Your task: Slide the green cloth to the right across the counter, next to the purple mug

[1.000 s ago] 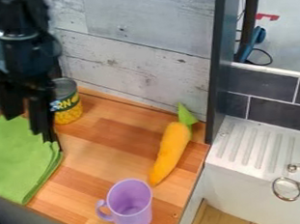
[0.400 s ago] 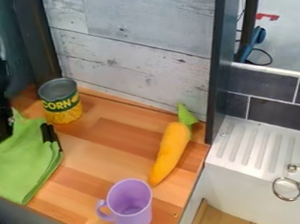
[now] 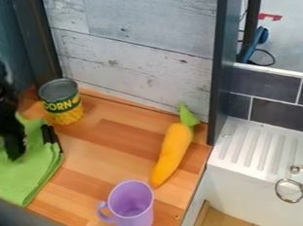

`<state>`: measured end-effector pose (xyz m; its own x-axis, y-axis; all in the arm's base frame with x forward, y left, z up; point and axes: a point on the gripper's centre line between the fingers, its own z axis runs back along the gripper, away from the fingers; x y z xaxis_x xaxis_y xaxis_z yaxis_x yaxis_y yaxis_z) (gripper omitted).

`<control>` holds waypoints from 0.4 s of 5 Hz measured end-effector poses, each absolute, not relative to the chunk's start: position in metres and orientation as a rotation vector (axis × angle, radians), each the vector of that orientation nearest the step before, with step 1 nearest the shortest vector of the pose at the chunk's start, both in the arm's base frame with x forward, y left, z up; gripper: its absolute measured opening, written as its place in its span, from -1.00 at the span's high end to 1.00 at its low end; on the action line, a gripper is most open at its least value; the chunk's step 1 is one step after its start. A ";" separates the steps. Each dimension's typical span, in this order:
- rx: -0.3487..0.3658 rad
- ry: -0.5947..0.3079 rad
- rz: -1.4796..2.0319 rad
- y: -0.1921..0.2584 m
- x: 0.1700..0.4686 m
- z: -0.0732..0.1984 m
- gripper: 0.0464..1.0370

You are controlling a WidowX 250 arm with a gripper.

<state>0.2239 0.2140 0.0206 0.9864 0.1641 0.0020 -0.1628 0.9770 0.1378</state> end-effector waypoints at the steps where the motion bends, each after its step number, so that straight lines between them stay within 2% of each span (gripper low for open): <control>1: 0.113 0.017 0.199 0.217 0.225 0.008 -0.92; 2: 0.096 0.030 0.167 0.215 0.227 0.005 -0.92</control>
